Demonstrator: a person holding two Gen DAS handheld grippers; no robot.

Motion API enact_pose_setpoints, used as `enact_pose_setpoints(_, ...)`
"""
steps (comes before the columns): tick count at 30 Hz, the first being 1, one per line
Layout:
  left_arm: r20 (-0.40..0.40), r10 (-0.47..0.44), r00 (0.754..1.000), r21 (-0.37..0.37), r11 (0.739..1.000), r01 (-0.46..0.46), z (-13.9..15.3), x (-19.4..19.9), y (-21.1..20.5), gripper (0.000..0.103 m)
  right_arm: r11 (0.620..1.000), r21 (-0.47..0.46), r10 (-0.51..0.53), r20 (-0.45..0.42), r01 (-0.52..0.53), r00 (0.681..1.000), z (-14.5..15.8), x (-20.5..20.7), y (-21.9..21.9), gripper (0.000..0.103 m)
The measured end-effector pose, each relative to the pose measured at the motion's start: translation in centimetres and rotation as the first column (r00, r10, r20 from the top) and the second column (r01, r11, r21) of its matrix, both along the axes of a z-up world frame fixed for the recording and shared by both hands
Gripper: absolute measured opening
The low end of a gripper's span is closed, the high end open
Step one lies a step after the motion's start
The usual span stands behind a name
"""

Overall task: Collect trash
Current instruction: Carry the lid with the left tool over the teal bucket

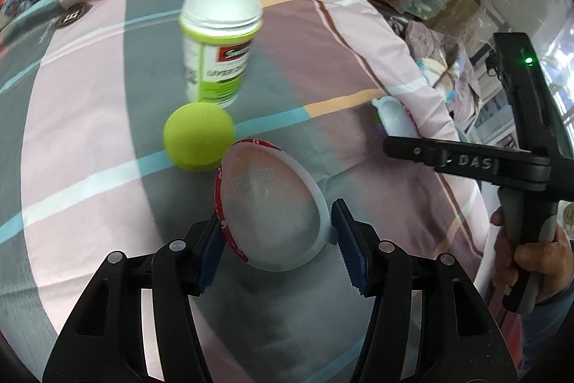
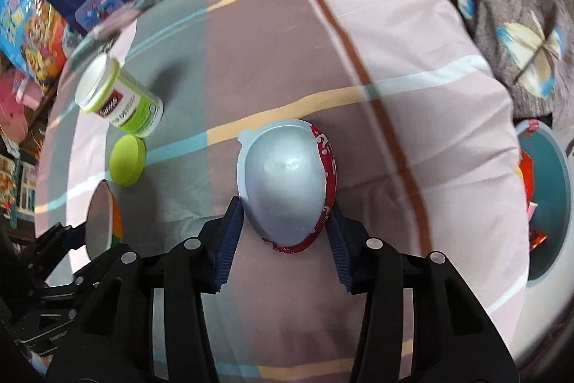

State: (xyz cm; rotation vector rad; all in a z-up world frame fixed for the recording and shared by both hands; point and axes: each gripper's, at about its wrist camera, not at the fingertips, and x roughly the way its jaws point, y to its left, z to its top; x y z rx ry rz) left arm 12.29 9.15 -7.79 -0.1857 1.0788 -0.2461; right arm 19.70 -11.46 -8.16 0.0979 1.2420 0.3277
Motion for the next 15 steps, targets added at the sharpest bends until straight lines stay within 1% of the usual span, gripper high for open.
enact_pose_setpoints(4, 0.002, -0.030, 1.000, 0.012, 0.999, 0.030, 0.3, 0.6, -1.5, 0.058, 0.998, 0.052, -0.042, 0.010, 0.042, 0.999, 1.3, -0.2, -2.6, 0.044)
enact_pose_setpoints(6, 0.006, -0.046, 0.999, 0.016, 0.999, 0.046, 0.6, 0.9, -2.4, 0.058, 0.996, 0.065, -0.060, 0.022, 0.059, 0.998, 1.9, -0.4, -3.7, 0.044)
enact_pose_setpoints(13, 0.022, -0.136, 0.990, 0.033, 0.990, 0.135, 1.7, 1.9, -7.2, 0.058, 0.982, 0.131, -0.143, 0.041, 0.137, 0.989, 3.4, -1.2, -8.9, 0.044)
enact_pose_setpoints(15, 0.024, -0.166, 0.986, 0.038, 0.986, 0.165, 2.0, 2.1, -8.9, 0.058, 0.977, 0.138, -0.168, 0.047, 0.160, 0.985, 3.6, -1.3, -10.3, 0.044)
